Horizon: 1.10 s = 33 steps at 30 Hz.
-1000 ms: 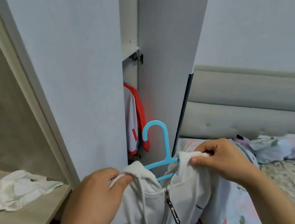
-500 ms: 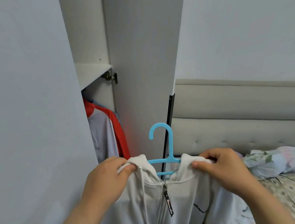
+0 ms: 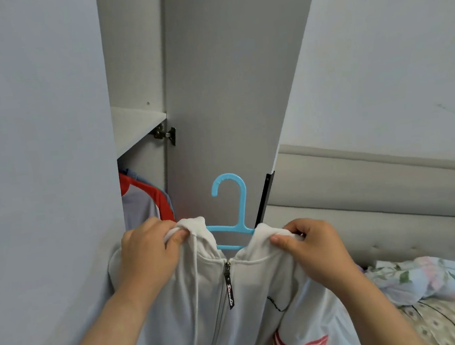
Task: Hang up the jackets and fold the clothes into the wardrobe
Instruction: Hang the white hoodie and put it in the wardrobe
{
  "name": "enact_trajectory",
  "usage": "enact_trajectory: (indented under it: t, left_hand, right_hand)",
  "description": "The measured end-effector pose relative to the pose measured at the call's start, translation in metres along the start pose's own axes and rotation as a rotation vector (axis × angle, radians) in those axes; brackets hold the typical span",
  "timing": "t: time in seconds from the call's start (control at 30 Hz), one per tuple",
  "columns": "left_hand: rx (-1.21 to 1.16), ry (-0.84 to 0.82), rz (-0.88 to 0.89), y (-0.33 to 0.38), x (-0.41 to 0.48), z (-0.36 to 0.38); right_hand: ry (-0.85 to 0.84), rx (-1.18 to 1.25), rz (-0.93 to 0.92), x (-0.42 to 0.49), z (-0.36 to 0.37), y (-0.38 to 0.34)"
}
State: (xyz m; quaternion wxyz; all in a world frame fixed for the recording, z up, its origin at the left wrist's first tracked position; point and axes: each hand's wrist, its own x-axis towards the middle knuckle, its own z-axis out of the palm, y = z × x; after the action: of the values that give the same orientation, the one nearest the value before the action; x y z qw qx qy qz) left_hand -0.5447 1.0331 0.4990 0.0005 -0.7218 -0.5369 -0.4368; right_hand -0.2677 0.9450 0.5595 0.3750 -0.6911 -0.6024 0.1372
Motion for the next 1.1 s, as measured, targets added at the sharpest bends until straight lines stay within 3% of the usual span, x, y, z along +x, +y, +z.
enact_trajectory:
  t: [0.5,0.63,0.83,0.97,1.1]
  left_hand:
    - [0.128,0.064,0.034,-0.057,0.082,0.1]
    - [0.155,0.16,0.057,-0.079,0.092,0.12]
    - [0.222,0.225,-0.044,-0.109,0.101,0.128]
    - [0.279,0.27,-0.232,-0.128,0.098,0.138]
    - [0.161,0.279,-0.315,-0.145,0.106,0.152]
  right_hand:
    - [-0.12,-0.069,-0.079,0.139,0.045,0.045]
    - [-0.173,-0.053,-0.087,0.164,0.068,0.048]
    - [-0.267,-0.069,-0.166,0.203,0.102,0.028]
    - [-0.271,-0.067,-0.201,0.225,0.135,0.021]
    - [-0.22,0.014,-0.243,0.232,0.175,0.026]
